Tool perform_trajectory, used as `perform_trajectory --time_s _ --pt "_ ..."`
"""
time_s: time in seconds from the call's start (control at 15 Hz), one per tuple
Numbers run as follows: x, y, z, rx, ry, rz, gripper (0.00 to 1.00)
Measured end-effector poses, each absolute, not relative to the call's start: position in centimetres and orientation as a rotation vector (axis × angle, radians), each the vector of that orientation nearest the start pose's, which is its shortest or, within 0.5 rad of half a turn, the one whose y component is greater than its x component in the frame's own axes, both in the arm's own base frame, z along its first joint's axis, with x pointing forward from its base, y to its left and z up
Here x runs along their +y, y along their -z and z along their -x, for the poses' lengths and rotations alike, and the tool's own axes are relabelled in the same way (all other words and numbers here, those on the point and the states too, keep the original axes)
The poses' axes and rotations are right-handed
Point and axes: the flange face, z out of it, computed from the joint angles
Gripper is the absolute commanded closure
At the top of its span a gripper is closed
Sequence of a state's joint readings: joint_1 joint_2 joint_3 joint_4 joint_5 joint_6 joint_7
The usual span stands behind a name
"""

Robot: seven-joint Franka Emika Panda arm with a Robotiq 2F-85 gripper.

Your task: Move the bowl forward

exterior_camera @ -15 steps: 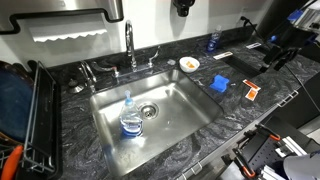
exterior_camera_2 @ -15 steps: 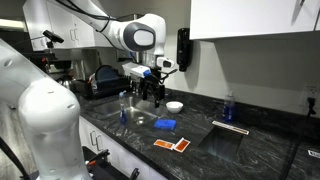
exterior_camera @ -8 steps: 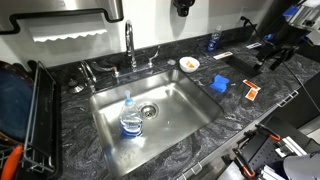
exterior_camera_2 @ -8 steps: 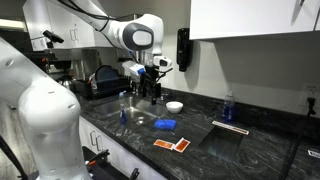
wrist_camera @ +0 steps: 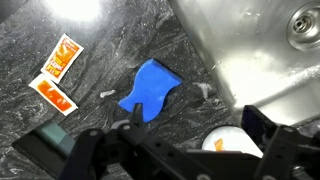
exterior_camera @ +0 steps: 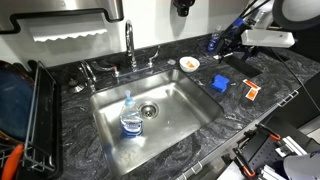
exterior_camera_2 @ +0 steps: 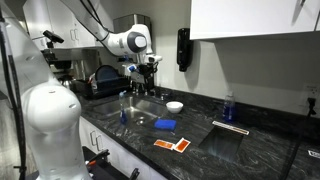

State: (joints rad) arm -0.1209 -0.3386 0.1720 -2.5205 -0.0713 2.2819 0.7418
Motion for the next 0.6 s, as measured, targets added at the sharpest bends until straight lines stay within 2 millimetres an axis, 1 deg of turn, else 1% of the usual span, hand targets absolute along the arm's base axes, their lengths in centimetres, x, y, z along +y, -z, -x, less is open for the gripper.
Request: perform_trajectory --time_s 0.07,0.13,0.2,0.27,0.47,0.6 --pt "2.1 -40.4 -44.3 1.087 0.215 3.031 0.00" --pt "1.7 -40.0 -45.2 1.141 0.205 3.016 0.00" --pt "0.8 -39.5 -46.0 1.192 0.185 2.992 0.00" --pt "-0.5 -38.8 -46.7 1.237 0.167 2.967 0.00" --pt "-5.4 -36.1 -48.6 1.375 0.131 2.865 0.00" --pt "-7.8 -34.3 -49.8 1.438 0.110 2.797 0.00"
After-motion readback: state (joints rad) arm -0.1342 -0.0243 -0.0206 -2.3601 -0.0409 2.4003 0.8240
